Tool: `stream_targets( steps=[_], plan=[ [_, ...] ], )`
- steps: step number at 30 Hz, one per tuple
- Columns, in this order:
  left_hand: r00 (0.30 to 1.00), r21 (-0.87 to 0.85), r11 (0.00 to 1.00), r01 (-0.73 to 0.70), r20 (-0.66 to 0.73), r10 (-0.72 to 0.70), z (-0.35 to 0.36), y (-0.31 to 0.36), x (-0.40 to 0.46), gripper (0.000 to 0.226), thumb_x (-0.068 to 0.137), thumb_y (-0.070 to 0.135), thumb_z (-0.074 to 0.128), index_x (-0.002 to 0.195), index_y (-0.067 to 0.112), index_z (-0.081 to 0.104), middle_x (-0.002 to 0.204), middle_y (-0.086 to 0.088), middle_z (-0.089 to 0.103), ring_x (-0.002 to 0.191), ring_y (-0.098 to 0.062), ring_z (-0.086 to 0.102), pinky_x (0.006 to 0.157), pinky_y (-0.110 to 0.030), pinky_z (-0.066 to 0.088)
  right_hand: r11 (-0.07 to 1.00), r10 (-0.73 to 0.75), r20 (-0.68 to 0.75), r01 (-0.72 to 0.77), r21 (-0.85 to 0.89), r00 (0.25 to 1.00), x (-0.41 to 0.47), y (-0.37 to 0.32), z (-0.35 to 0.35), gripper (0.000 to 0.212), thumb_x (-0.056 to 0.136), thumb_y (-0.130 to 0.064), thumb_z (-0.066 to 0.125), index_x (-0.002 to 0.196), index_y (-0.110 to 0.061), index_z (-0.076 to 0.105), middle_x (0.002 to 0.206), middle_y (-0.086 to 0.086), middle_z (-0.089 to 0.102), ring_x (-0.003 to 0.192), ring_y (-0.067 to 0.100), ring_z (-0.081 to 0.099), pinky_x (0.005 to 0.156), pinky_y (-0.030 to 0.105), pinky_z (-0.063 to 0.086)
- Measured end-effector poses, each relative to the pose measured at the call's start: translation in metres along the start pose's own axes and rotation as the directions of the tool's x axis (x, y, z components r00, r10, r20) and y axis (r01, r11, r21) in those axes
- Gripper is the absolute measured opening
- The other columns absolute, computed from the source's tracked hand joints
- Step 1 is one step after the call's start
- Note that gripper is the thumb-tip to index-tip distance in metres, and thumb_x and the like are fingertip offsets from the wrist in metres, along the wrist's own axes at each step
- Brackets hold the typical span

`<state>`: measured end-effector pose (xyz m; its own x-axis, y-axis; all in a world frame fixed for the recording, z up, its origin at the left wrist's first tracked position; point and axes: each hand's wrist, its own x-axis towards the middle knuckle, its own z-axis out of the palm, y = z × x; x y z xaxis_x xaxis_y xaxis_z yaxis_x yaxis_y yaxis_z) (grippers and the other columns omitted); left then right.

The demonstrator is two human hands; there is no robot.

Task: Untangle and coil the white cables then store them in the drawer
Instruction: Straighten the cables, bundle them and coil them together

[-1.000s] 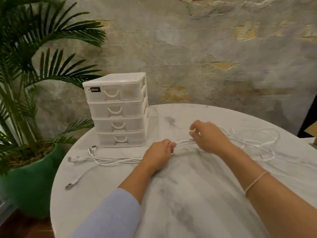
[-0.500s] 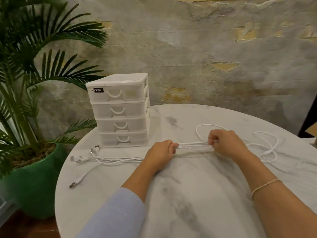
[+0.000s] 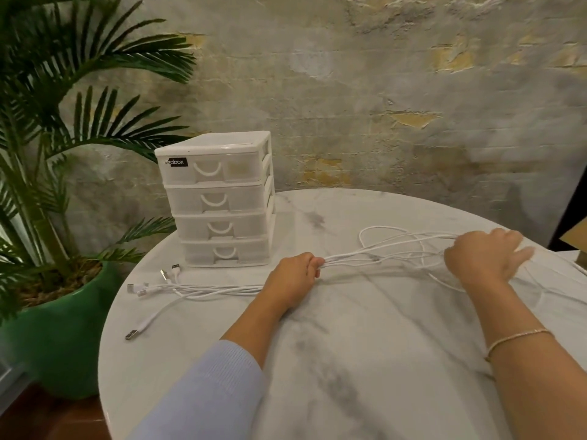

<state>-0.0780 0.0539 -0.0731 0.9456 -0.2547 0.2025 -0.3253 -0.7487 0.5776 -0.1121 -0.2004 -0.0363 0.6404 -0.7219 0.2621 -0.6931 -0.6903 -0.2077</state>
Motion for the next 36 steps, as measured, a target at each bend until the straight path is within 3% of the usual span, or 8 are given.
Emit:
stream_targets(
  steps=[6,15,20,25,28,30,32,36],
  plan=[
    [1.000,-0.023,1.000,0.010,-0.014,-0.010,0.001,0.001,0.000,0.036,0.102,0.030,0.034,0.069,0.024,0.046,0.070,0.005,0.052,0.072,-0.018,0.044,0.066,-0.027,0.031,0.983,-0.119,0.125,0.135,-0.127,0.985,-0.020,-0.034,-0.014,0.051,0.092,-0.024,0.042,0.139,-0.006,0.039,0.154,0.026,0.003,0.143,0.041,-0.002,0.114,0.056,0.004],
    [0.999,0.005,1.000,0.023,-0.024,-0.023,0.001,0.003,0.004,0.037,0.102,0.031,0.032,0.067,0.027,0.043,0.080,-0.002,0.056,0.076,-0.019,0.047,0.069,-0.028,0.035,0.952,-0.056,-0.028,0.062,0.300,0.998,0.021,-0.034,-0.057,0.045,0.093,-0.018,0.048,0.128,0.010,0.048,0.150,0.024,0.015,0.133,0.035,0.021,0.105,0.039,0.029],
    [1.000,0.090,0.996,0.022,-0.001,-0.022,0.002,0.005,0.001,0.032,0.102,0.031,0.029,0.088,0.015,0.053,0.096,-0.012,0.064,0.085,-0.025,0.053,0.079,-0.035,0.041,0.619,-0.071,-0.276,0.259,0.742,0.959,0.033,-0.053,-0.085,0.071,0.089,-0.004,0.046,0.150,-0.002,0.009,0.157,0.016,0.002,0.142,0.032,0.017,0.112,0.033,0.024],
    [1.000,0.167,0.986,0.012,0.021,-0.016,0.005,0.004,0.003,0.038,0.102,0.033,0.027,0.102,0.008,0.055,0.105,-0.014,0.065,0.101,-0.032,0.056,0.084,-0.036,0.042,0.697,-0.295,-0.705,0.650,0.303,0.645,0.039,-0.052,-0.098,0.028,0.091,-0.005,0.040,0.111,0.002,0.059,0.158,0.013,0.000,0.146,0.031,0.002,0.118,0.037,0.000],
    [1.000,0.185,0.983,0.014,0.021,-0.018,0.005,0.004,0.003,0.038,0.103,0.033,0.027,0.102,0.008,0.055,0.104,-0.015,0.064,0.099,-0.032,0.055,0.081,-0.036,0.041,0.812,-0.545,-0.307,0.582,0.037,0.780,0.057,-0.044,-0.092,0.046,0.087,0.007,0.044,0.131,-0.003,0.046,0.157,0.014,0.009,0.144,0.032,0.011,0.116,0.049,0.011],
    [1.000,0.185,0.983,0.014,0.019,-0.018,0.005,0.005,0.003,0.038,0.102,0.034,0.027,0.103,0.009,0.055,0.105,-0.014,0.064,0.100,-0.031,0.055,0.082,-0.036,0.041,0.858,-0.510,-0.050,0.503,-0.107,0.859,0.064,-0.037,-0.093,0.040,0.090,0.000,0.044,0.130,-0.005,0.049,0.140,0.020,0.041,0.123,0.037,0.044,0.101,0.048,0.037],
    [1.000,0.177,0.984,0.019,0.011,-0.021,0.005,0.005,0.004,0.038,0.102,0.034,0.027,0.102,0.009,0.055,0.106,-0.013,0.064,0.101,-0.031,0.055,0.082,-0.036,0.041,0.889,-0.449,0.017,0.449,-0.092,0.893,0.061,-0.030,-0.095,0.031,0.092,-0.006,0.044,0.118,-0.003,0.060,0.118,0.021,0.057,0.098,0.036,0.057,0.080,0.039,0.046],
    [1.000,0.133,0.991,0.020,-0.004,-0.020,0.005,0.004,0.004,0.036,0.102,0.033,0.028,0.099,0.011,0.057,0.103,-0.011,0.065,0.098,-0.030,0.056,0.081,-0.035,0.041,0.878,-0.478,-0.059,0.475,-0.060,0.876,0.040,-0.038,-0.083,0.029,0.091,-0.008,0.044,0.114,-0.001,0.062,0.115,0.022,0.060,0.102,0.036,0.060,0.081,0.037,0.048]
  ],
)
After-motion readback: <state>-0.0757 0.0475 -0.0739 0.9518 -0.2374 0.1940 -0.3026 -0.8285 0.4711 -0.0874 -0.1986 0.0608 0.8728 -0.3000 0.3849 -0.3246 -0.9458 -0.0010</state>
